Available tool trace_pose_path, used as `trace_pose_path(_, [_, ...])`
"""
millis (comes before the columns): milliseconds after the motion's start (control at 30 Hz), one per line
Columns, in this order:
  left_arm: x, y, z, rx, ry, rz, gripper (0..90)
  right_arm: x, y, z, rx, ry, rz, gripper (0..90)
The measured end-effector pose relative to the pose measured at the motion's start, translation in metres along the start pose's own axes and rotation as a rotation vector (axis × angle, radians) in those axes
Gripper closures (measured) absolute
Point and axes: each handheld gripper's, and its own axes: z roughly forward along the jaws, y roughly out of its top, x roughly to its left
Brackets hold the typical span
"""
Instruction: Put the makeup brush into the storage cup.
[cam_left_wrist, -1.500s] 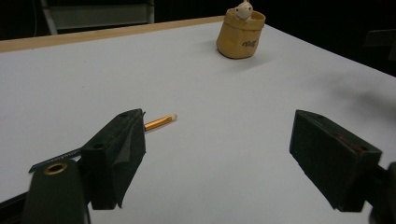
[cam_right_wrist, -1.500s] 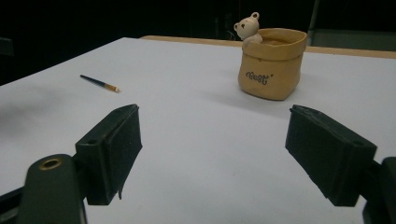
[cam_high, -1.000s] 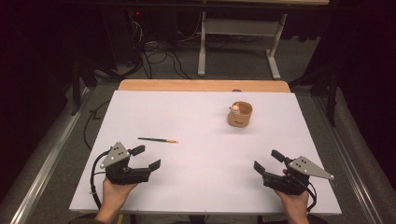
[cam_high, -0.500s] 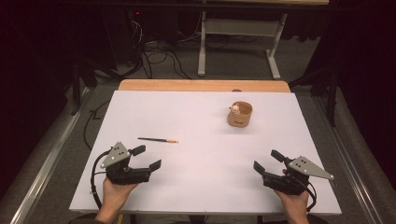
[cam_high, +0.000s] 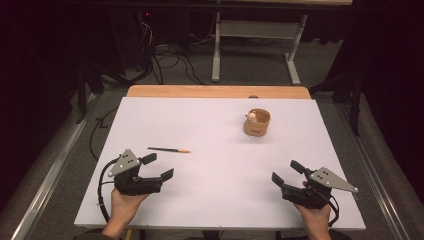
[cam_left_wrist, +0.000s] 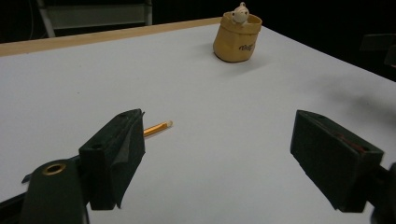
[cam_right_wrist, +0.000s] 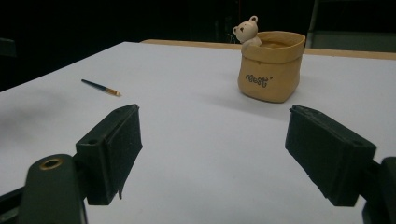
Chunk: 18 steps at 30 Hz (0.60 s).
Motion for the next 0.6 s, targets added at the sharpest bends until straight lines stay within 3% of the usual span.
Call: trace_pose_path(600, [-0.001, 0.013, 0.008, -0.011, -0.007, -0.004, 17.7, 0.0, 0.0, 0.0, -0.005, -0.001, 0.006, 20.3])
